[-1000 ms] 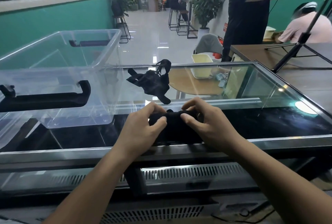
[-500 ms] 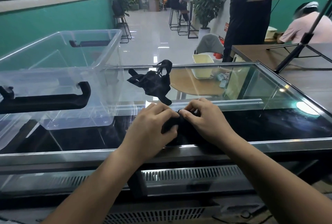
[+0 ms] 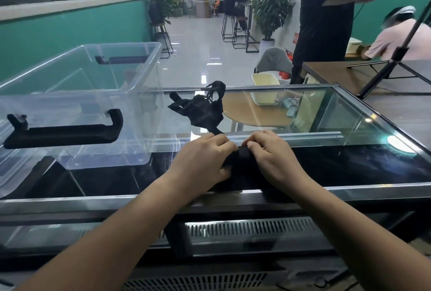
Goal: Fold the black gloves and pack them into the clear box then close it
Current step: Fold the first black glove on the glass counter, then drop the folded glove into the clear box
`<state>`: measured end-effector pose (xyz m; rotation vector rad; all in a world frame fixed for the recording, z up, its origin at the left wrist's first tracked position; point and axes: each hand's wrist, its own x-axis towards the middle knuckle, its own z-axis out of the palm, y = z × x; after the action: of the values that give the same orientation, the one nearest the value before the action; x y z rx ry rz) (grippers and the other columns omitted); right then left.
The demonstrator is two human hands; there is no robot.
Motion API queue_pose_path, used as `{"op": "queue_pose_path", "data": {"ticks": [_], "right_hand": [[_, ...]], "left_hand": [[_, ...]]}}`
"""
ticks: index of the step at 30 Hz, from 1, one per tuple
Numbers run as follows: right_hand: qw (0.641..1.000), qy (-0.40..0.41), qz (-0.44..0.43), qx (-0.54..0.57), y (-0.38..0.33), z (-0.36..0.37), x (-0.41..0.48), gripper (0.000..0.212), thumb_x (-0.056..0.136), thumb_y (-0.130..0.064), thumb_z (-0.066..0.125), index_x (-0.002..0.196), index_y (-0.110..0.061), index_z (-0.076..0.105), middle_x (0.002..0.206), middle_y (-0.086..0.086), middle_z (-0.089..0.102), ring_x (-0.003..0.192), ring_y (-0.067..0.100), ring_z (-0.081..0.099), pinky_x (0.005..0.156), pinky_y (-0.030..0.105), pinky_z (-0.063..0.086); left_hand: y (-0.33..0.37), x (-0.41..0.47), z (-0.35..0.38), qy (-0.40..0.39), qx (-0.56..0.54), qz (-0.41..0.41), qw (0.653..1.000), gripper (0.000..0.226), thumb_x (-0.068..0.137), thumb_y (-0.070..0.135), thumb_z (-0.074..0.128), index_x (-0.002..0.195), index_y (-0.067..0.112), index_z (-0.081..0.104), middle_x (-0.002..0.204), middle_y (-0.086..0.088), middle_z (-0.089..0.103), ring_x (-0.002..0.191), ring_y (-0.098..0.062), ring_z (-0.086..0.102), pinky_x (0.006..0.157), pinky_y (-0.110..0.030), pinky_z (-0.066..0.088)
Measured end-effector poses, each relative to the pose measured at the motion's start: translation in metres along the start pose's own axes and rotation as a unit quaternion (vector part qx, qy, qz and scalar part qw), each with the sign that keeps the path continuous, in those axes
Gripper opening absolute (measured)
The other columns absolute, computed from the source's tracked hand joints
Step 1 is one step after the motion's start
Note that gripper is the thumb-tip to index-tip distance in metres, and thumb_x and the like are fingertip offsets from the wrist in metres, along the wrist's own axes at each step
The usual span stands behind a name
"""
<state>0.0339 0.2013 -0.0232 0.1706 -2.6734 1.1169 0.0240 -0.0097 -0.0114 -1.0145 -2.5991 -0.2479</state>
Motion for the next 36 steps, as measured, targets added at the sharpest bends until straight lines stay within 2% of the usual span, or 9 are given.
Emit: {"op": "queue_pose_path", "data": {"ticks": [5, 9, 14, 17, 20, 24, 28, 32, 36], "right_hand": [[1.0, -0.011, 0.0, 0.007, 0.001, 0.001, 0.001, 0.025, 0.107, -0.019, 0.049, 0.104, -0.02, 0.073, 0.106, -0.001, 0.066, 0.108, 0.017, 0.059, 0.096, 0.037, 0.045], [1.0, -0.025, -0.008, 0.0, -0.005, 0.002, 0.004, 0.024, 0.108, -0.019, 0.048, 0.098, -0.016, 0.07, 0.102, 0.004, 0.067, 0.103, 0.021, 0.059, 0.091, 0.04, 0.045], [0.998, -0.04, 0.01, 0.053, -0.022, 0.015, 0.023, 0.028, 0.102, -0.033, 0.044, 0.085, -0.025, 0.065, 0.096, -0.003, 0.071, 0.096, 0.019, 0.062, 0.085, 0.041, 0.047], [0.997, -0.051, 0.008, 0.065, -0.038, 0.03, 0.037, 0.027, 0.105, -0.023, 0.052, 0.083, -0.021, 0.068, 0.091, -0.004, 0.07, 0.094, 0.022, 0.063, 0.087, 0.043, 0.047], [0.996, -0.062, 0.008, 0.062, -0.054, 0.046, 0.048, 0.024, 0.105, -0.02, 0.056, 0.094, -0.009, 0.074, 0.096, 0.003, 0.075, 0.097, 0.025, 0.066, 0.09, 0.043, 0.049], [0.996, -0.07, 0.004, 0.061, -0.071, 0.06, 0.058, 0.026, 0.106, -0.025, 0.056, 0.093, -0.009, 0.072, 0.093, 0.006, 0.076, 0.094, 0.027, 0.067, 0.088, 0.044, 0.051], [0.997, -0.054, 0.002, 0.051, -0.065, 0.063, 0.055, 0.025, 0.106, -0.025, 0.056, 0.088, -0.016, 0.072, 0.089, 0.002, 0.075, 0.09, 0.022, 0.067, 0.084, 0.042, 0.051], [0.998, -0.049, -0.012, 0.036, -0.063, 0.065, 0.056, 0.025, 0.105, -0.025, 0.057, 0.088, -0.016, 0.073, 0.088, 0.002, 0.076, 0.088, 0.022, 0.068, 0.084, 0.046, 0.054], [0.999, -0.037, -0.013, 0.037, -0.06, 0.066, 0.057, 0.026, 0.105, -0.027, 0.058, 0.086, -0.018, 0.073, 0.087, 0.0, 0.076, 0.088, 0.021, 0.068, 0.084, 0.047, 0.054]], "left_hand": [[-0.001, 0.011, -0.005, -0.004, 0.033, 0.009, 0.999, 0.028, 0.087, 0.018, 0.068, 0.115, 0.019, 0.064, 0.103, 0.002, 0.066, 0.092, -0.024, 0.059, 0.063, -0.034, 0.041], [-0.01, 0.007, -0.024, 0.027, 0.035, 0.021, 0.999, 0.027, 0.082, 0.013, 0.07, 0.109, 0.017, 0.066, 0.096, 0.001, 0.066, 0.087, -0.026, 0.06, 0.057, -0.038, 0.05], [-0.018, 0.002, -0.1, 0.093, 0.023, 0.031, 0.995, 0.03, 0.084, 0.016, 0.068, 0.114, 0.016, 0.07, 0.099, -0.001, 0.07, 0.091, -0.029, 0.065, 0.071, -0.047, 0.058], [-0.02, -0.001, -0.153, 0.136, 0.014, 0.034, 0.99, 0.033, 0.083, 0.019, 0.064, 0.115, 0.014, 0.073, 0.1, -0.005, 0.073, 0.089, -0.032, 0.068, 0.075, -0.048, 0.058], [-0.036, -0.005, -0.2, 0.179, 0.023, 0.022, 0.983, 0.028, 0.084, 0.006, 0.077, 0.112, 0.011, 0.077, 0.098, -0.005, 0.076, 0.083, -0.024, 0.071, 0.075, -0.04, 0.062], [-0.076, -0.018, -0.244, 0.185, 0.042, -0.03, 0.981, 0.032, 0.083, 0.005, 0.085, 0.113, 0.012, 0.079, 0.1, -0.002, 0.078, 0.085, -0.016, 0.072, 0.081, -0.025, 0.058], [-0.122, -0.023, -0.251, 0.111, 0.047, -0.121, 0.985, 0.031, 0.083, 0.007, 0.083, 0.112, 0.02, 0.079, 0.098, 0.0, 0.079, 0.083, -0.02, 0.075, 0.082, -0.037, 0.063], [-0.159, -0.022, -0.245, -0.064, 0.049, -0.218, 0.972, 0.03, 0.087, 0.019, 0.086, 0.111, 0.033, 0.077, 0.104, 0.009, 0.077, 0.097, -0.016, 0.074, 0.087, -0.033, 0.058], [-0.172, -0.015, -0.233, -0.194, 0.034, -0.265, 0.944, 0.025, 0.088, 0.024, 0.082, 0.107, 0.04, 0.077, 0.104, 0.019, 0.075, 0.096, -0.009, 0.072, 0.089, -0.035, 0.06]]}}
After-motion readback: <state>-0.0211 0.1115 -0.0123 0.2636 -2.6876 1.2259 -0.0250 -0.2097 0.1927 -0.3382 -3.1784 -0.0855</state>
